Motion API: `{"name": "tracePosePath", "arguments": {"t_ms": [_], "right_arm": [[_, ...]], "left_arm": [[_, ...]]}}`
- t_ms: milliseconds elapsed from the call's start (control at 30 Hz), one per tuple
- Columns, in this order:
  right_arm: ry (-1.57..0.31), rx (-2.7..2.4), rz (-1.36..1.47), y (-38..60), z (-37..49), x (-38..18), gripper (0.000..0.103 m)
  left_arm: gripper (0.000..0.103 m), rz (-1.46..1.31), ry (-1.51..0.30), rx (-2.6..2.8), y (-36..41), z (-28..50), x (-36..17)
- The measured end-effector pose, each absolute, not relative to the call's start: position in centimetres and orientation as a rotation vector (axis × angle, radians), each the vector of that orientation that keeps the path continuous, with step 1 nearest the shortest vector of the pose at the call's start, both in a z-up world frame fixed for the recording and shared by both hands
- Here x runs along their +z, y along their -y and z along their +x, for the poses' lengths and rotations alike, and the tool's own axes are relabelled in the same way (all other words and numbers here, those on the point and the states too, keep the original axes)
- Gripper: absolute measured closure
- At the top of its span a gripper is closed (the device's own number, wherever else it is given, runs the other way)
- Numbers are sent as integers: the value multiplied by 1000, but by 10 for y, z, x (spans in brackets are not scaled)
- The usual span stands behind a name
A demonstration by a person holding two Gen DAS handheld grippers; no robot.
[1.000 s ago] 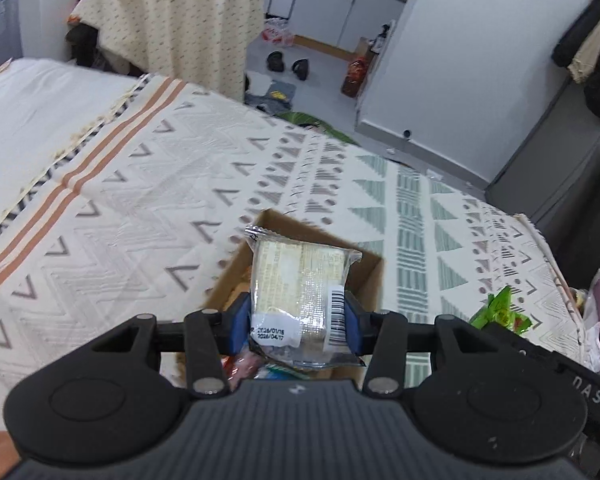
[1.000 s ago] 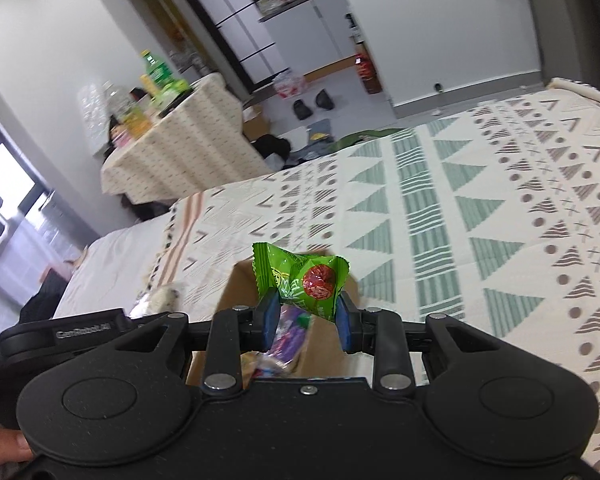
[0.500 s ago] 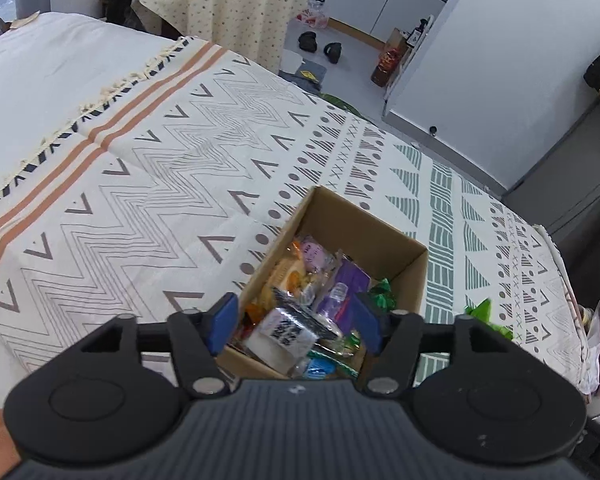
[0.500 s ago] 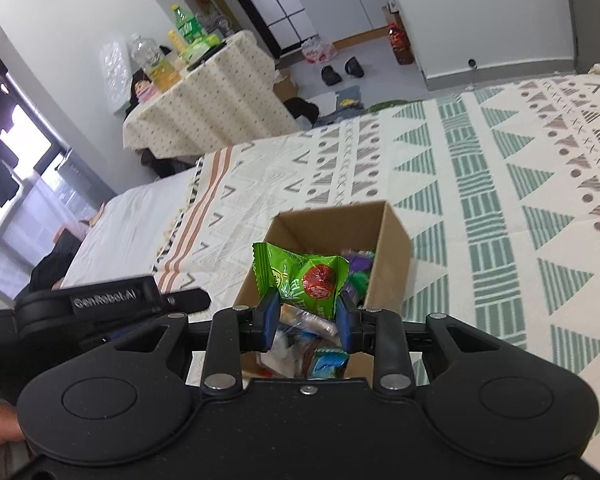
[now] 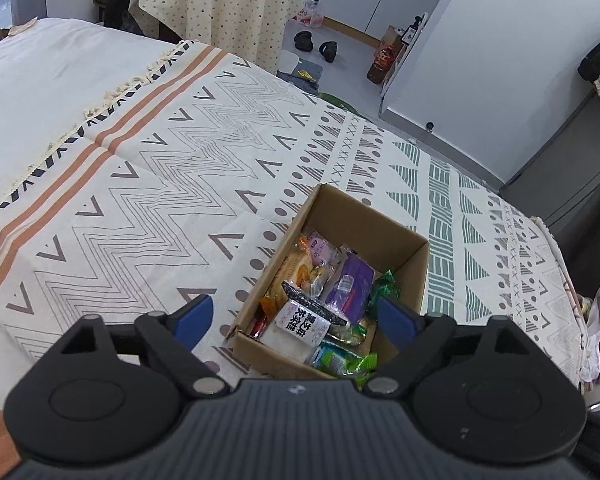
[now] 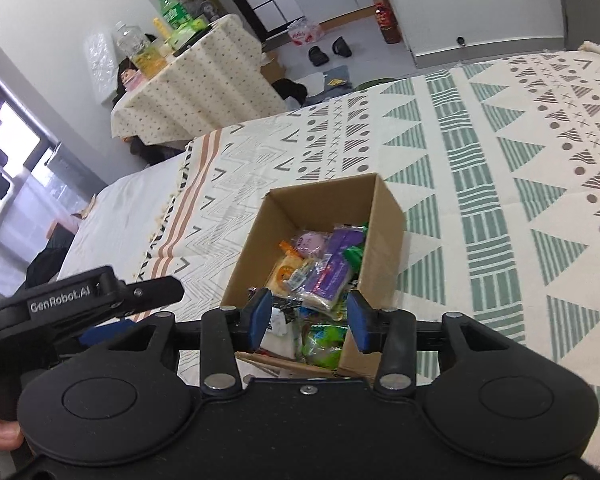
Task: Organize snacks
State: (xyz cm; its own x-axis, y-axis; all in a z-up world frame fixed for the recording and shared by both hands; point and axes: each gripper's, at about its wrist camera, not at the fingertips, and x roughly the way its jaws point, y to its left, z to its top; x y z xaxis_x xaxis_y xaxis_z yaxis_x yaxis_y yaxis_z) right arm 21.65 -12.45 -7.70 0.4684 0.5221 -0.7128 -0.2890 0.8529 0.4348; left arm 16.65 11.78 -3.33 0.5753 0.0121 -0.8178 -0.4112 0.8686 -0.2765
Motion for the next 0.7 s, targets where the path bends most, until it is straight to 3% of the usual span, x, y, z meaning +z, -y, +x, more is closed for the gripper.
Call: {"name": "tracePosePath", "arguments": {"t_ms": [333, 500, 700], "right_arm": [[-929, 429, 279, 155, 207, -66, 41], [-880, 403, 258, 168, 196, -55, 17], [-841, 383, 249, 186, 182, -43, 0]], "left_arm": [[12, -430, -929, 220, -105, 158, -19], [10, -405, -915, 207, -95, 151, -11], [7, -369, -901, 185, -79, 142, -3]]}}
